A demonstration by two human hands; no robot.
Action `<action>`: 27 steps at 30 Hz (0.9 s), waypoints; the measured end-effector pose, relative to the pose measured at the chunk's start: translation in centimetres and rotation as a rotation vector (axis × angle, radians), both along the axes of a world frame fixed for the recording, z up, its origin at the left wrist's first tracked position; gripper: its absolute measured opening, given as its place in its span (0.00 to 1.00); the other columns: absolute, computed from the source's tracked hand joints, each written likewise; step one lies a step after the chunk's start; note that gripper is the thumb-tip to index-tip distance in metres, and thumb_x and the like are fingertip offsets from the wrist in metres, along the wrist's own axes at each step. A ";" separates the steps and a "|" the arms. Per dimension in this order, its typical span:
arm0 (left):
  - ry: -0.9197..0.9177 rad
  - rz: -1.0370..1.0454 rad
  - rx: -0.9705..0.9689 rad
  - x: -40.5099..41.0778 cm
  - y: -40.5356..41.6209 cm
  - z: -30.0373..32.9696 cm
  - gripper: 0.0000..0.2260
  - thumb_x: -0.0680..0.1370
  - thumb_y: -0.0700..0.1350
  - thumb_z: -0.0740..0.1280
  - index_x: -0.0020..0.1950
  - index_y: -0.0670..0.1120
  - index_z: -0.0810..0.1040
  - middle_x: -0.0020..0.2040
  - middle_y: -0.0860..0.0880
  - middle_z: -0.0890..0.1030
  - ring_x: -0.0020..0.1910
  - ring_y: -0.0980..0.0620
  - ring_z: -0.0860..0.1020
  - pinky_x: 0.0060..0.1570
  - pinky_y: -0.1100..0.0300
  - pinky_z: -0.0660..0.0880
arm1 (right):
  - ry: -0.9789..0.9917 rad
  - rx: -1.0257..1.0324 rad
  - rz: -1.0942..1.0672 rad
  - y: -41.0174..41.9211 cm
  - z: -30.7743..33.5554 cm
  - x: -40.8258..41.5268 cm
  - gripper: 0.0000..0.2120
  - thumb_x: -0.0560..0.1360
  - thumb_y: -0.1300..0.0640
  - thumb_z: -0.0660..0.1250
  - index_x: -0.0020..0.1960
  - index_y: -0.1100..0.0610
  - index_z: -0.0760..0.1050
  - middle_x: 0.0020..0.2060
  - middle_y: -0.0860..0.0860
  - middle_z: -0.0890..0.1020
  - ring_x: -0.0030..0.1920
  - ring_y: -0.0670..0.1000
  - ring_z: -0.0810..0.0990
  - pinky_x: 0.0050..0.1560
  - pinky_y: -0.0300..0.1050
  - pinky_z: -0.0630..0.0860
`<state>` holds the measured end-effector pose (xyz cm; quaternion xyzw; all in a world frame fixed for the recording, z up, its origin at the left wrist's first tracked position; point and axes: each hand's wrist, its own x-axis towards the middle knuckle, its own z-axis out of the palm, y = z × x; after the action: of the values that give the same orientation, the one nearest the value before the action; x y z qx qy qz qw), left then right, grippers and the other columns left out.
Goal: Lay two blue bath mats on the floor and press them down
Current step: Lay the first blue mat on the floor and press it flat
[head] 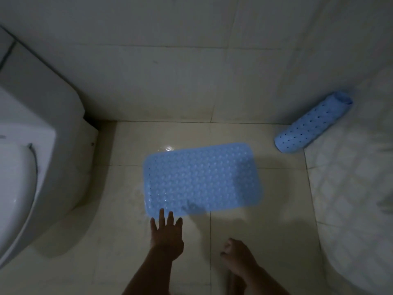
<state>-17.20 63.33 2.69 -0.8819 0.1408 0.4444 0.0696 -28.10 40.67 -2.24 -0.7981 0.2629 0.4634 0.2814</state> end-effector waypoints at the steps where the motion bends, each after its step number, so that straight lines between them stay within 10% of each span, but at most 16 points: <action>1: -0.001 0.037 -0.007 0.2 -0.3 0.4 0.31 0.83 0.50 0.59 0.83 0.51 0.49 0.83 0.43 0.41 0.80 0.36 0.33 0.77 0.33 0.40 | -0.030 0.006 0.007 0.4 1.3 1.5 0.15 0.68 0.42 0.64 0.51 0.47 0.76 0.55 0.45 0.83 0.60 0.50 0.81 0.58 0.43 0.76; 8: -0.018 0.202 -0.087 3.1 -0.2 -3.4 0.31 0.82 0.53 0.60 0.82 0.52 0.51 0.84 0.45 0.44 0.80 0.38 0.34 0.79 0.36 0.43 | -0.124 -0.068 0.023 1.0 -0.1 9.0 0.16 0.75 0.48 0.68 0.60 0.51 0.77 0.59 0.50 0.81 0.61 0.52 0.80 0.58 0.43 0.75; 16: -0.134 0.256 -0.117 10.2 3.2 -23.1 0.35 0.83 0.58 0.58 0.83 0.51 0.41 0.83 0.44 0.37 0.80 0.37 0.33 0.79 0.38 0.43 | -0.249 -0.241 0.189 1.5 -20.1 19.1 0.23 0.77 0.40 0.63 0.68 0.48 0.71 0.66 0.54 0.73 0.67 0.57 0.73 0.65 0.52 0.74; 22: -0.392 0.327 -0.233 15.4 5.0 -37.8 0.41 0.76 0.74 0.44 0.79 0.56 0.30 0.79 0.45 0.26 0.78 0.38 0.29 0.76 0.34 0.35 | -0.473 -0.442 0.287 -0.2 -33.7 25.0 0.40 0.76 0.28 0.53 0.81 0.44 0.43 0.82 0.53 0.42 0.81 0.58 0.39 0.76 0.67 0.47; 27: -0.527 0.231 -0.240 18.3 6.9 -43.6 0.43 0.73 0.79 0.40 0.80 0.58 0.30 0.80 0.48 0.27 0.77 0.39 0.26 0.73 0.30 0.32 | -0.598 -0.584 0.168 0.5 -40.2 24.9 0.43 0.71 0.21 0.40 0.78 0.40 0.29 0.80 0.49 0.32 0.80 0.56 0.34 0.75 0.71 0.40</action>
<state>1.09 70.21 -40.95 -0.9789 0.0681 0.1855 -0.0517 -3.17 41.19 -42.42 -0.9622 0.2238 0.1391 0.0686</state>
